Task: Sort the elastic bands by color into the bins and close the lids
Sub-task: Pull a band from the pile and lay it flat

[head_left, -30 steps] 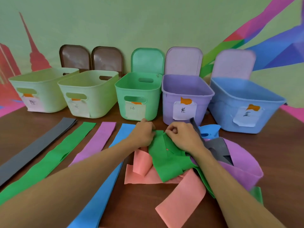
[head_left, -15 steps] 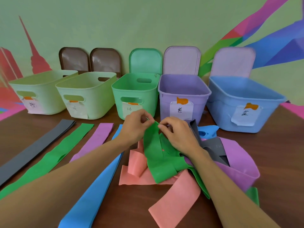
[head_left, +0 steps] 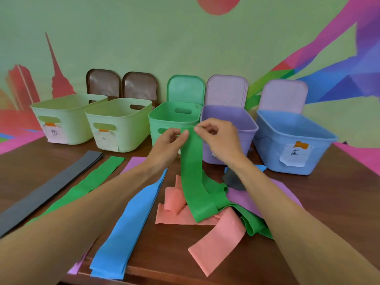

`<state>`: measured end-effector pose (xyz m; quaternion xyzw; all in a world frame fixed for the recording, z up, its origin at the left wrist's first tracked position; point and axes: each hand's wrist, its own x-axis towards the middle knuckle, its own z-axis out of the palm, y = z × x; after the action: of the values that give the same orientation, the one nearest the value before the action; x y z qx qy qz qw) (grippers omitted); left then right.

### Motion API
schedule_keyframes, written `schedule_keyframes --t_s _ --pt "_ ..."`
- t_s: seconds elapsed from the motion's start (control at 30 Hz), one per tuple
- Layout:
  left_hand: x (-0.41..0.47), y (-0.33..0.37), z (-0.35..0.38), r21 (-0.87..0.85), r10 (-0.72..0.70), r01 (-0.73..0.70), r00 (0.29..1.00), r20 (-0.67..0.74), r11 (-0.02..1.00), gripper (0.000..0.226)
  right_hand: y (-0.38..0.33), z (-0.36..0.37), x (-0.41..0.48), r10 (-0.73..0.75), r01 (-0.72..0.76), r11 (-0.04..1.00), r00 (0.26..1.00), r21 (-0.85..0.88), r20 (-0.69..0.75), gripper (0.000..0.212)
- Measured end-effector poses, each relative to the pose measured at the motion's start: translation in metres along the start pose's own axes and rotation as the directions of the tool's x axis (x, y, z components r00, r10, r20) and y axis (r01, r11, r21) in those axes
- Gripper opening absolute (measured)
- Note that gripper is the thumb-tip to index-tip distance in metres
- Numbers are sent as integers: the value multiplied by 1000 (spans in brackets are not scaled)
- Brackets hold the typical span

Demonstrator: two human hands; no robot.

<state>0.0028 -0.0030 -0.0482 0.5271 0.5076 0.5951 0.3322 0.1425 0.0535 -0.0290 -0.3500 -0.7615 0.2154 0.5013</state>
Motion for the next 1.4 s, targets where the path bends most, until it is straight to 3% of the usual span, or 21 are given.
schedule_keyframes --t_s 0.13,0.37,0.5,0.6,0.77,0.9,1.0,1.13,1.27,1.33,1.4 --pt "-14 8 1 -22 -79 84 984 162 996 29 -18 -2 11 63 -50 990 993 129 -103 3" --pt "-34 5 7 196 -175 121 942 286 973 20 -32 -5 17 162 -94 964 950 250 -266 9" --pt "-40 -3 12 204 -242 176 898 367 963 21 -28 -9 8 246 -177 952 928 248 -281 11" --pt "-46 -5 16 241 -298 213 861 412 947 22 -33 -19 4 326 -215 911 897 352 -297 7" --pt "-46 13 22 180 -199 145 920 337 973 14 -47 -41 13 462 -206 771 832 603 -308 8" --pt "-45 28 22 183 -161 100 920 358 978 17 -68 -52 18 534 -121 614 791 780 -298 10" --pt "-47 34 22 144 -152 110 932 330 984 14 -83 -57 17 540 -60 532 793 845 -283 21" --pt "-50 50 18 33 -23 14 950 312 999 15 -92 -60 12 527 -20 468 809 883 -261 22" --pt "-53 63 4 -22 29 -24 962 272 999 15 -94 -58 9 530 -80 522 810 849 -250 18" --pt "-55 65 -8 -28 13 -6 969 247 1000 14 -93 -54 7 516 -161 638 815 753 -263 17" --pt "-55 64 -24 -19 -8 12 973 229 1000 15 -87 -45 8 457 -257 817 834 516 -310 6"
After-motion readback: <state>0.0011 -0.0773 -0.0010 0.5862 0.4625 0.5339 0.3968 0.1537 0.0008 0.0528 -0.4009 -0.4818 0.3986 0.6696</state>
